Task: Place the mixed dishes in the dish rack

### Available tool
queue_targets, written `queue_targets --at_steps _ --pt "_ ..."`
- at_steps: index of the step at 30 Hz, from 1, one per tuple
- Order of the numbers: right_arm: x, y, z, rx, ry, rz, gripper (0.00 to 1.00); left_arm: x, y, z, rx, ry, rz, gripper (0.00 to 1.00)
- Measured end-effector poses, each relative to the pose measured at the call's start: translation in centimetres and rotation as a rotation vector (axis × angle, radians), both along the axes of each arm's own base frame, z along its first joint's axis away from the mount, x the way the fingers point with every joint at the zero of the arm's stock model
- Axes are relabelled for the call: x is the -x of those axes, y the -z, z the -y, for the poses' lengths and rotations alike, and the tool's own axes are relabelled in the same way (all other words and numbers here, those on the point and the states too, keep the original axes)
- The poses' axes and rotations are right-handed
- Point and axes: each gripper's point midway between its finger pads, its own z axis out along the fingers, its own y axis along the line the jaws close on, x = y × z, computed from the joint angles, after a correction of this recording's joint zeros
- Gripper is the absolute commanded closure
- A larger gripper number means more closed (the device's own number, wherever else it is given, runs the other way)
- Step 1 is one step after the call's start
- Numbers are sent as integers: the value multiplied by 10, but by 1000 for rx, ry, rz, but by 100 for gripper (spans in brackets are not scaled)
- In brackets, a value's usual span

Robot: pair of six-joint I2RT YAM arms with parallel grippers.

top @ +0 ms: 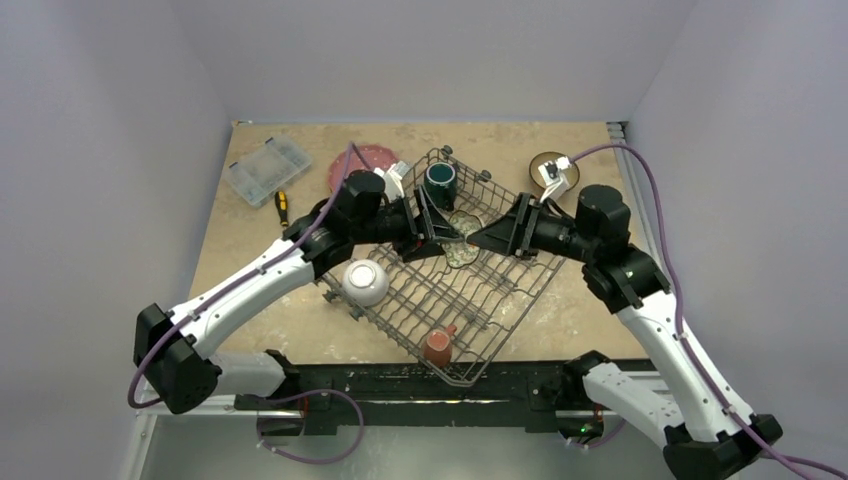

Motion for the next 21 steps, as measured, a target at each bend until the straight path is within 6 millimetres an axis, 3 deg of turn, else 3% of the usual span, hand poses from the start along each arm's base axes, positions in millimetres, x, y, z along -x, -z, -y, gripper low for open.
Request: queue_targets --at_steps 6,14,16,21 --pt "-16 34 -4 92 -4 -79 100 9 19 -48 -202 -142 -26 6" --pt "-38 90 -14 260 -51 -192 100 26 9 -136 -359 -381 47 3" --pt "-39 104 -27 319 -83 -212 100 29 5 -151 -386 -421 77 3" --pt "-32 126 -80 491 -200 -190 100 32 -18 -177 -413 -484 165 3"
